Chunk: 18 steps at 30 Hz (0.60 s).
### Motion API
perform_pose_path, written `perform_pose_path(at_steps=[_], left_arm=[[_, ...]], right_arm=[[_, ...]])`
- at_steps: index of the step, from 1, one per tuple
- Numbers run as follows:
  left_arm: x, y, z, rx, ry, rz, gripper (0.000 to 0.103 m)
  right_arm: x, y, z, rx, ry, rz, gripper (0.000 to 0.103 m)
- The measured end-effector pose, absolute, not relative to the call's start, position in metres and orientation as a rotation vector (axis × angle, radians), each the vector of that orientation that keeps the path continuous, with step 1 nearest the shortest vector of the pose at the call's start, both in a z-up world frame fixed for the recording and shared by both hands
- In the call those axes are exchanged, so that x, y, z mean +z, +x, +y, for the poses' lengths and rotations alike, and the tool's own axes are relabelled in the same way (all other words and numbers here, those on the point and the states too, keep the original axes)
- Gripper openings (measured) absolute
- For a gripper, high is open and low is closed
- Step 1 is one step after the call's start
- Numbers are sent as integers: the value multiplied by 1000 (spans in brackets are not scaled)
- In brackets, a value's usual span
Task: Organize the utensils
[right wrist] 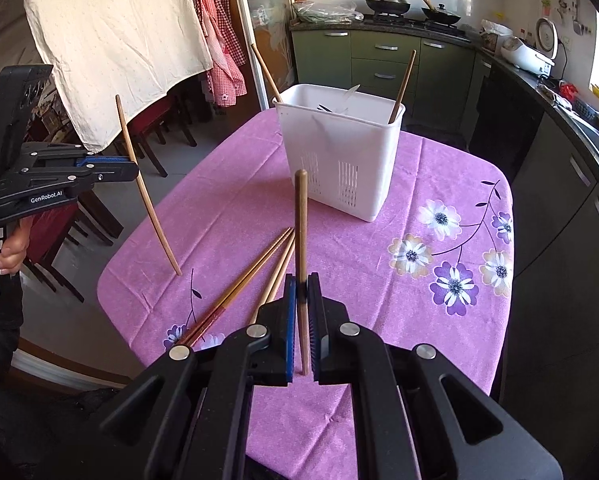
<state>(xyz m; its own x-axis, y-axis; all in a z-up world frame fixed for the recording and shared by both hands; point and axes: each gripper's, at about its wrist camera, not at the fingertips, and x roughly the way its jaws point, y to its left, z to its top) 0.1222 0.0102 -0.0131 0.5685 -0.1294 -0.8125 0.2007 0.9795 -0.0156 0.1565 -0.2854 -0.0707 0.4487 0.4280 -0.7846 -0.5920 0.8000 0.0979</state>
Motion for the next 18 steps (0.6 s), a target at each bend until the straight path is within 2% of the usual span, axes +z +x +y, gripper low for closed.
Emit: perform_pose_path(at_steps=[6,15,18], left_arm=[[24,132,-4,-234,82,891,6],[110,179,-27,-268,32,662,6],[123,201,-31,-236,19,603,6]], right_arm=[[-72,159,-292,634,-187,906,7],[-74,163,-300,642,-171,912,7],[-77,163,-302,653,-164,915,7]])
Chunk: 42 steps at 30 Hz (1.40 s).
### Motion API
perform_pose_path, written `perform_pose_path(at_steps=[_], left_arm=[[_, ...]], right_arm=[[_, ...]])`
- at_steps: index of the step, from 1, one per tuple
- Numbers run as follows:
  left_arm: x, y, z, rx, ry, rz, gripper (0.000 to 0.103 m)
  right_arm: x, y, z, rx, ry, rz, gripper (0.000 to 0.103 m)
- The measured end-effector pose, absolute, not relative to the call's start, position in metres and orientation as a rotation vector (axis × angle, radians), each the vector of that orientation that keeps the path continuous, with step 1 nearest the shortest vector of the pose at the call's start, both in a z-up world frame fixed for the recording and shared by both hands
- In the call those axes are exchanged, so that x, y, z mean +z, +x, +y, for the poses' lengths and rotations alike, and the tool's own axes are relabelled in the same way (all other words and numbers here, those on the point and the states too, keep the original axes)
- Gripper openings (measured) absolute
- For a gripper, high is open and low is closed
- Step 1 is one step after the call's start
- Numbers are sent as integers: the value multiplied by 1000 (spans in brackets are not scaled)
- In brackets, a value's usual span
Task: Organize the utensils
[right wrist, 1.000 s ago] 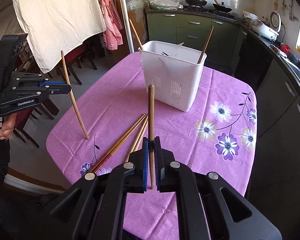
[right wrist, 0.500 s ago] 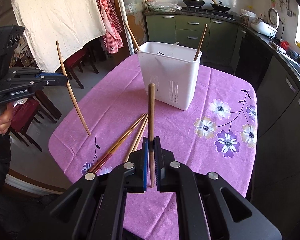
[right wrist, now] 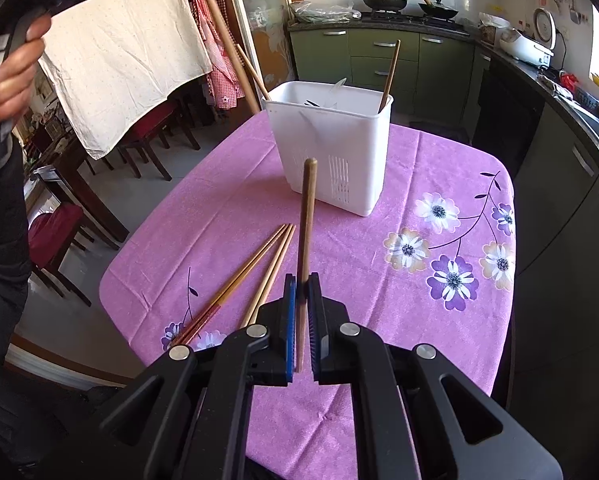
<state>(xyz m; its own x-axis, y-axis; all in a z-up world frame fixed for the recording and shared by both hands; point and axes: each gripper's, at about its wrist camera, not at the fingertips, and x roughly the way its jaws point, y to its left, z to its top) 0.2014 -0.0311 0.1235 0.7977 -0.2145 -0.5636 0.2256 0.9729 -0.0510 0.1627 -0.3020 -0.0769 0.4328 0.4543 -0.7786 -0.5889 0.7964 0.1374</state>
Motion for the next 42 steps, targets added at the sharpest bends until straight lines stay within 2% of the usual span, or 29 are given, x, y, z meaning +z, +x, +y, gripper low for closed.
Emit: perform_pose_path(at_steps=[6,16,20,26,34,42], left_arm=[[105,245,-41,-165,30,595,6],[92,267,-49,-158,65,554,6],[71,278,-52,-184,6,587,6],[39,273,-61,-194,43,603,6],[44,237,-50,-228,45,570,5],[51,198,-44,-256,45,566,1]], right_arm=[[-77,163,-306,673,-147,911,7],[-77,188,-307,639,-101,884,7],[-84,212,-294,655,-24,853,7],[-93,230,-274,668,-6,842,6],[-95,220,-291,672,22,881,6],[-141,253,-350,610,262,1066,9]])
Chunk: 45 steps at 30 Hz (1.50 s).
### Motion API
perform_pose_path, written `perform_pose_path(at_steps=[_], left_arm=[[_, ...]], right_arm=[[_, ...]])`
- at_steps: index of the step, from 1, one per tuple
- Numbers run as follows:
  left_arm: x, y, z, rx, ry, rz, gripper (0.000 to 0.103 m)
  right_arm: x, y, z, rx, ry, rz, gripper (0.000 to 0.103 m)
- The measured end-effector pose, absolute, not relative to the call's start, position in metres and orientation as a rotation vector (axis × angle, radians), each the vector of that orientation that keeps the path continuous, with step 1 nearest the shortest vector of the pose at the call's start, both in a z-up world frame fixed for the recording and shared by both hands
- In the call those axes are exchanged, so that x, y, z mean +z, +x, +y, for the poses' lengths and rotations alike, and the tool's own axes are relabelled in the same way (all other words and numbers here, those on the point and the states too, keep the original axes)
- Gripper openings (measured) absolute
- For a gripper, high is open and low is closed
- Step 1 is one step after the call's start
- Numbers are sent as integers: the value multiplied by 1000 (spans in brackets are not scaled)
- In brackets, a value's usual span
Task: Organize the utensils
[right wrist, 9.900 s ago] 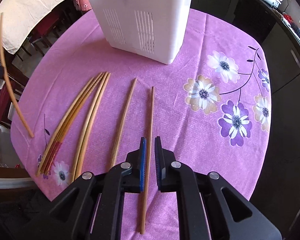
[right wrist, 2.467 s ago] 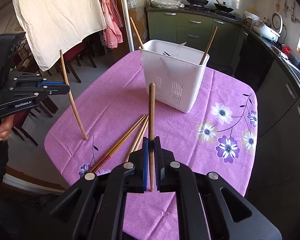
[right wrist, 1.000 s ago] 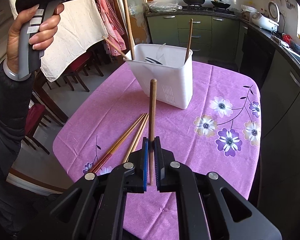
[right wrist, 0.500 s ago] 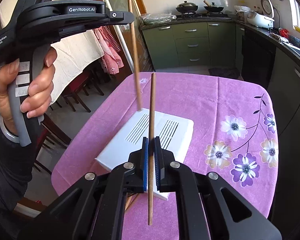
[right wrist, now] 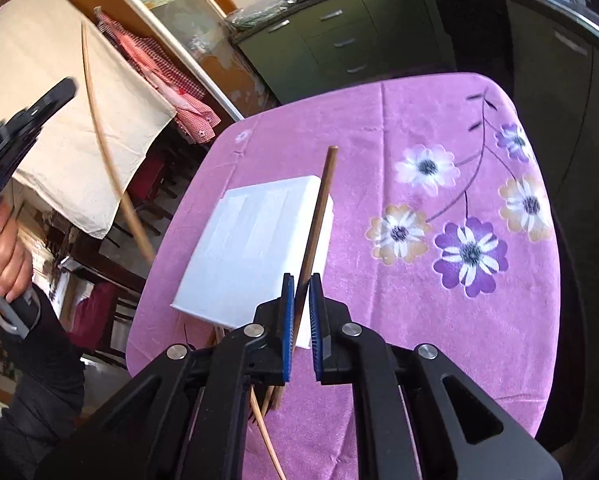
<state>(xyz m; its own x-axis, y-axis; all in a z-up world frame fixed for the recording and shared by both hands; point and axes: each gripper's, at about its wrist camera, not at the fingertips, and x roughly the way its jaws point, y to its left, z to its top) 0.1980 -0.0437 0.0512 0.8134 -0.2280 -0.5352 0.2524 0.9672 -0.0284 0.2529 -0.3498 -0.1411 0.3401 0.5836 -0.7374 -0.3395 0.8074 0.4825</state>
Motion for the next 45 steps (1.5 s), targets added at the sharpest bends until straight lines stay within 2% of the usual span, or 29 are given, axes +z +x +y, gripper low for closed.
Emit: perform_pose_path(at_steps=[5,10,11,13,15,17,18,20,23,27,32,39,41,45], left_arm=[[51,180,-45,-275,58,567,1],[52,172,-50,-290,72,565,1],[52,171,-50,-296,75,564,1],[50,172,-40,-282,67,569,1],[53,170,-11,-232,57,582,1],[59,164,30,-134,52,580,1],[61,160,51,-83,30,585,1],[61,152,85,-24,-16,597,1],[45,140,109,0,-46,613,1],[13,144,114,-54,-82,674,1],[-1,149,96,-118,-91,682,1],[-7,136,76,-138,-54,694,1],[-12,131,75,-139,-51,698,1],[-22,125,72,-148,-49,708,1]], right_arm=[[-178,266,-363,575,307,1154,10],[-190,263,-347,548,173,1174,13],[-190,261,-344,539,149,1162,22],[-187,256,-341,488,101,1134,24],[-157,235,-332,359,-70,943,25],[-129,213,-307,394,-209,798,49],[-121,209,-291,515,-222,816,50],[-109,206,-266,602,-260,828,48],[-97,177,-252,552,-370,674,46],[-131,127,-261,415,-501,595,39],[-177,128,-271,374,-488,660,38],[-188,158,-274,437,-351,720,33],[-192,165,-272,445,-330,753,28],[-197,178,-267,434,-319,790,28]])
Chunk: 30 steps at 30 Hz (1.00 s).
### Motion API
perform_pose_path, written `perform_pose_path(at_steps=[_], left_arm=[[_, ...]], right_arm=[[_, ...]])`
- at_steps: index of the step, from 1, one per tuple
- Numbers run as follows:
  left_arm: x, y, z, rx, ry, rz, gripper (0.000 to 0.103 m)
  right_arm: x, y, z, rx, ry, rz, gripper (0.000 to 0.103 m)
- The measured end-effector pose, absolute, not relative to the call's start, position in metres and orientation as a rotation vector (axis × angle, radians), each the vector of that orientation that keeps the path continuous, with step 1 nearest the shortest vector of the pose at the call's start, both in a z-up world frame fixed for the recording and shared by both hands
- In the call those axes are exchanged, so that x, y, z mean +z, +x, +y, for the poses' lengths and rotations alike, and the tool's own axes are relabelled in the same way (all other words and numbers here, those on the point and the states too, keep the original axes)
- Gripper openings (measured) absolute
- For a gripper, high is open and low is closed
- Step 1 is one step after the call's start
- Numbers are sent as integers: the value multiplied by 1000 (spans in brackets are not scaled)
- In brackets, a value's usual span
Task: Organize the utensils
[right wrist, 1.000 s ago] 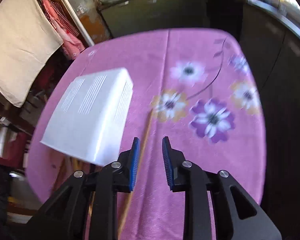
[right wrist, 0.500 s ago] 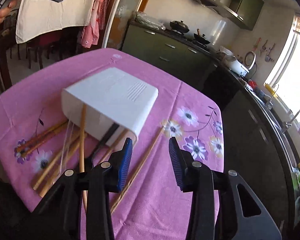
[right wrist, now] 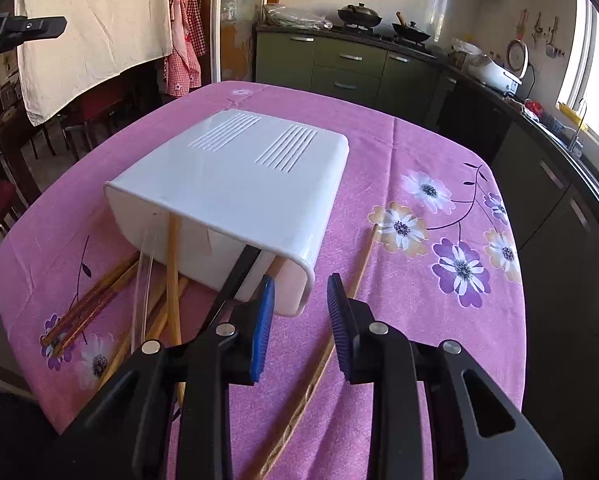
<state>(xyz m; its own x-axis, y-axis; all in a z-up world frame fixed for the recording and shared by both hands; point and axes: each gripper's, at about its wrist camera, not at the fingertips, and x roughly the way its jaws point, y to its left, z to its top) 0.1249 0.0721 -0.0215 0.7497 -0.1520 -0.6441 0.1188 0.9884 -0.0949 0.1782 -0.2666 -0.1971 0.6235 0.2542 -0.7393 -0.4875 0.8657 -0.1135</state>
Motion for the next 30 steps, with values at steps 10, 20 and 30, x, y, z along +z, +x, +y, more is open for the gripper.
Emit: perform_pose_path(at_steps=[10,20,30], left_arm=[[-76,124,48,-185,1,788,1],[-119,86,-31,-436,90,780,2],[-84,80,1,-330,73,682,2]], right_arm=[[-198,202,-272,421,-203,906,5],[-192,199,-273,435,-215,935,10],[-159,121,-234,496,-578,606,23]])
